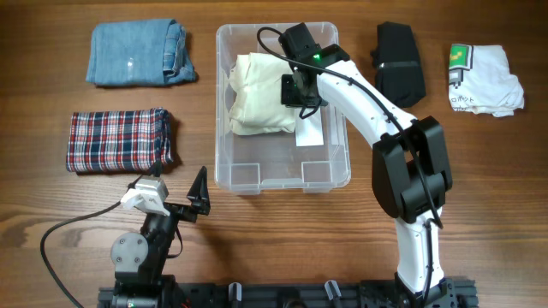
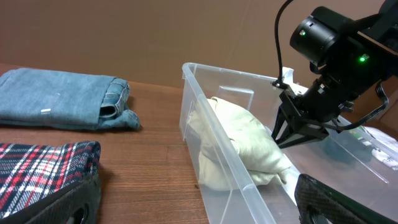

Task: Pack container
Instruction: 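Open the right gripper and lift it out of the bin, then move the right gripper over the black folded garment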

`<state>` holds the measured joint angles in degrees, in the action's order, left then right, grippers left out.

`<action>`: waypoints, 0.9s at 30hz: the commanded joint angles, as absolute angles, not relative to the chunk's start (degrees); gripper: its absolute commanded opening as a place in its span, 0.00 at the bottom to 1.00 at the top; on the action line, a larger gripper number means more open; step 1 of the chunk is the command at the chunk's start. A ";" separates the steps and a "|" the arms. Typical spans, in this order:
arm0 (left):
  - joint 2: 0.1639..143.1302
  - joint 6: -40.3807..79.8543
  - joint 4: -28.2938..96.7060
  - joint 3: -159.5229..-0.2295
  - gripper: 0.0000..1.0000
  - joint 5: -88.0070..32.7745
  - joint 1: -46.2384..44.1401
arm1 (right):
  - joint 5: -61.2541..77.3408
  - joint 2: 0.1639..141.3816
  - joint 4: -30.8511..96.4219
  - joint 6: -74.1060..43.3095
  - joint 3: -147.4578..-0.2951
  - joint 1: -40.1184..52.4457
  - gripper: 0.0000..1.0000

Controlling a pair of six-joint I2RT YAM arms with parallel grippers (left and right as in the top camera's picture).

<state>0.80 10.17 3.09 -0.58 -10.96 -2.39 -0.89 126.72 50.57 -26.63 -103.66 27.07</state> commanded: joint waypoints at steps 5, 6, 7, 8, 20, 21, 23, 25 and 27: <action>0.47 9.28 3.36 -0.32 1.00 -10.63 -1.96 | 0.43 122.52 51.88 -25.87 -108.36 26.85 0.33; 0.47 9.26 3.36 -0.32 1.00 -10.63 -1.96 | 0.23 120.31 52.69 -25.87 -109.82 26.48 0.40; 0.47 9.28 3.36 -0.32 1.00 -10.63 -1.96 | -0.03 119.37 53.19 -25.87 -110.56 26.28 0.46; 0.47 9.28 3.36 -0.32 1.00 -10.63 -1.96 | -0.54 117.99 54.11 -25.65 -111.70 25.93 0.57; 0.49 9.26 3.36 -0.32 1.00 -10.63 -1.96 | -10.17 104.99 60.36 -20.69 -113.80 7.20 0.88; 0.49 9.28 3.36 -0.32 1.00 -10.63 -1.96 | -9.85 105.06 60.38 -19.51 -113.78 5.15 0.89; 0.49 9.26 3.36 -0.32 1.00 -10.63 -1.96 | -7.14 105.86 60.20 -15.40 -113.78 1.41 0.90; 0.47 9.26 3.36 -0.32 1.00 -10.63 -1.96 | -3.60 107.35 60.05 -11.29 -113.75 -2.35 0.92; 0.47 9.26 3.36 -0.32 1.00 -10.63 -1.96 | -2.46 108.36 59.83 -10.41 -113.73 -4.12 0.92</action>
